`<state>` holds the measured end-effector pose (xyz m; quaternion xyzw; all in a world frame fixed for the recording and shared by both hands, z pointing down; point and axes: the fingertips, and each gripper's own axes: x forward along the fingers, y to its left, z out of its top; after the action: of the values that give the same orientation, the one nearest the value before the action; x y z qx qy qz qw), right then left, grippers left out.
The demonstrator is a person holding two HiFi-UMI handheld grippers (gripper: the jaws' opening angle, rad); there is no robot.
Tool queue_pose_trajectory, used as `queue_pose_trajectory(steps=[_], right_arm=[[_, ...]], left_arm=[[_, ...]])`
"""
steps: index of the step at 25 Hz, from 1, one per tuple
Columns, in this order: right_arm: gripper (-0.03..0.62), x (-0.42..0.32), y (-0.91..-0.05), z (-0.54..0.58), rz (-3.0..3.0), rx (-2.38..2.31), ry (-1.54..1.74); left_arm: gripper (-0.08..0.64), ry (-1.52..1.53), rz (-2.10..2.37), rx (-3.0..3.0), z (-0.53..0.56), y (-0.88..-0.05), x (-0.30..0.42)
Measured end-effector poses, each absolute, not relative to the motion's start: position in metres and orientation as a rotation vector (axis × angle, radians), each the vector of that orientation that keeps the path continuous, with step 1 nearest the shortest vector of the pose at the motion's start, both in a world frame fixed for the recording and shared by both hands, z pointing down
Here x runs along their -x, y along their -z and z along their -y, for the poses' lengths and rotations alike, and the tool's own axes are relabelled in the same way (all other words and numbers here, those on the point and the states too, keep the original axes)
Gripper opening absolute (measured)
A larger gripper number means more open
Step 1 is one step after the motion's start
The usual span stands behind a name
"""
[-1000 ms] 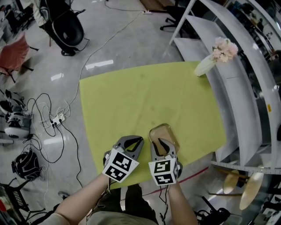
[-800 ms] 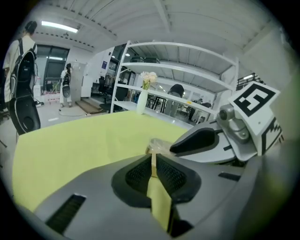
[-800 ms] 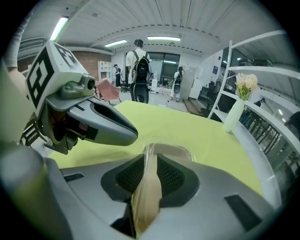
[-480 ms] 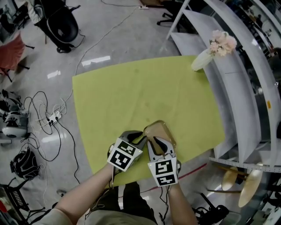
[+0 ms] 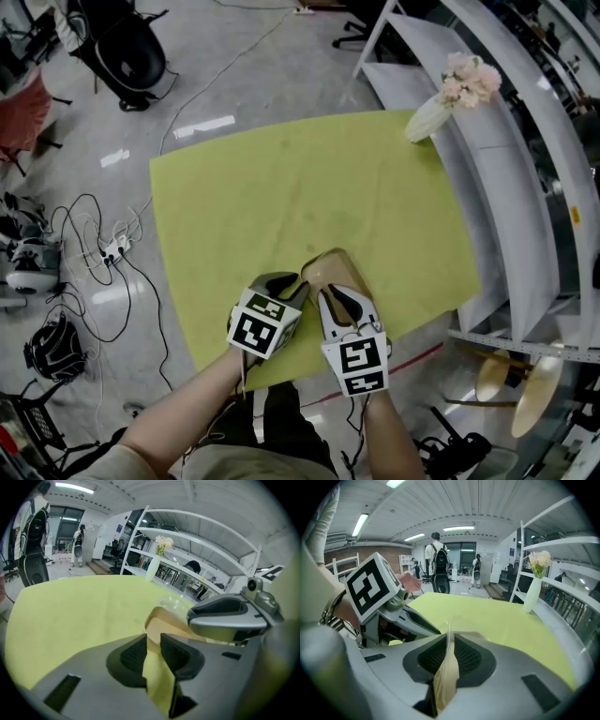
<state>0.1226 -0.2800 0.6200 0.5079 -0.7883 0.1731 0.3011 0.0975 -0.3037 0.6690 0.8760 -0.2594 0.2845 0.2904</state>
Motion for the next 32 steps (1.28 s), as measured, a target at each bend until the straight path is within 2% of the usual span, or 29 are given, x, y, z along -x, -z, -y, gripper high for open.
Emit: queue_pose_trajectory(steps=[8,17,28,32], right_arm=[[0.043,-0.15,-0.585,0.28,2.133,-1.471,-0.426],[0.038,-0.203,-0.554,0.277,2.2,-1.714,-0.612],[0.038,-0.278,-0.554,0.256,2.106,-1.927,-0.73],[0.038,-0.296,-0.552,0.25,2.055,-1.948,-0.674]], left_arm=[[0.098,-0.792,0.712,-2.332,0.303,-0.669,-0.097],[0.101,-0.813,0.729,-2.334,0.303,-0.669,-0.095],[0.097,-0.854,0.75,-2.359,0.305,-0.667,-0.091],[0.078,-0.86,0.781,-2.357,0.307,-0.666,-0.088]])
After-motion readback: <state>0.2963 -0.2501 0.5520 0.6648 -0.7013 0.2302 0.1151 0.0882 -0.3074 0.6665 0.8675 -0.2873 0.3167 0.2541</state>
